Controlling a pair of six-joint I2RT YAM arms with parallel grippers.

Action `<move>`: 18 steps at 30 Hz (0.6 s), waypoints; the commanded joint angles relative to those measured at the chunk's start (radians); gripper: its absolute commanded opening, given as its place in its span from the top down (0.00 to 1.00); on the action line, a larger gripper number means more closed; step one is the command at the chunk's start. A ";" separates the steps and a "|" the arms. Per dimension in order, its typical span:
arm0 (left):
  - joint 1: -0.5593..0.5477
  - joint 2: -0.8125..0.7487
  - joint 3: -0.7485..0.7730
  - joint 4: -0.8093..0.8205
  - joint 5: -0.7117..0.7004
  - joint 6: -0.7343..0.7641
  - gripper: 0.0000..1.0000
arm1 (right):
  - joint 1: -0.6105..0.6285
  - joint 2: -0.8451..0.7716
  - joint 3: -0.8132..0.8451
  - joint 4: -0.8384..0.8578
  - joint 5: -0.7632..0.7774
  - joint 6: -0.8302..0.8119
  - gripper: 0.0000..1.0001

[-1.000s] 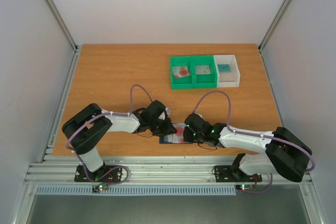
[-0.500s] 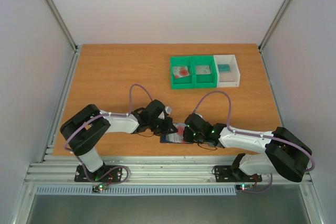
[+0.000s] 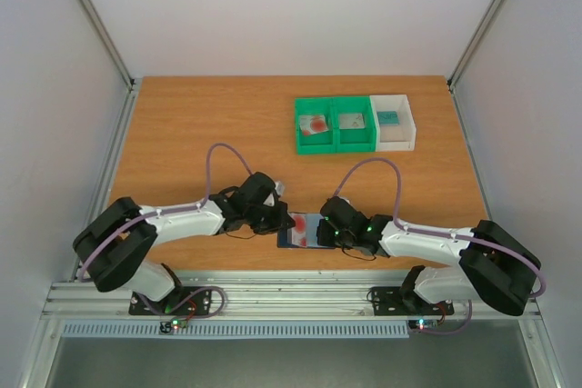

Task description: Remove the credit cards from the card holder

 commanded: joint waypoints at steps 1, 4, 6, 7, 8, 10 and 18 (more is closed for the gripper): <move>0.009 -0.070 -0.006 -0.109 -0.060 0.041 1.00 | 0.007 -0.036 -0.005 0.007 0.002 -0.020 0.91; 0.010 -0.115 -0.003 -0.126 -0.046 0.066 1.00 | 0.006 -0.098 0.026 -0.044 0.003 -0.074 0.90; 0.012 -0.153 0.000 -0.132 -0.020 0.102 1.00 | 0.006 -0.157 0.061 -0.092 0.000 -0.134 0.89; 0.013 -0.170 0.003 -0.135 0.000 0.122 1.00 | 0.006 -0.188 0.074 -0.118 0.000 -0.163 0.89; 0.012 -0.185 0.009 -0.147 0.028 0.138 1.00 | 0.006 -0.219 0.084 -0.139 -0.015 -0.191 0.88; 0.013 -0.214 0.030 -0.175 0.093 0.190 1.00 | 0.005 -0.283 0.107 -0.183 -0.058 -0.248 0.86; 0.012 -0.352 0.080 -0.308 0.230 0.325 1.00 | 0.004 -0.425 0.271 -0.431 -0.224 -0.421 0.78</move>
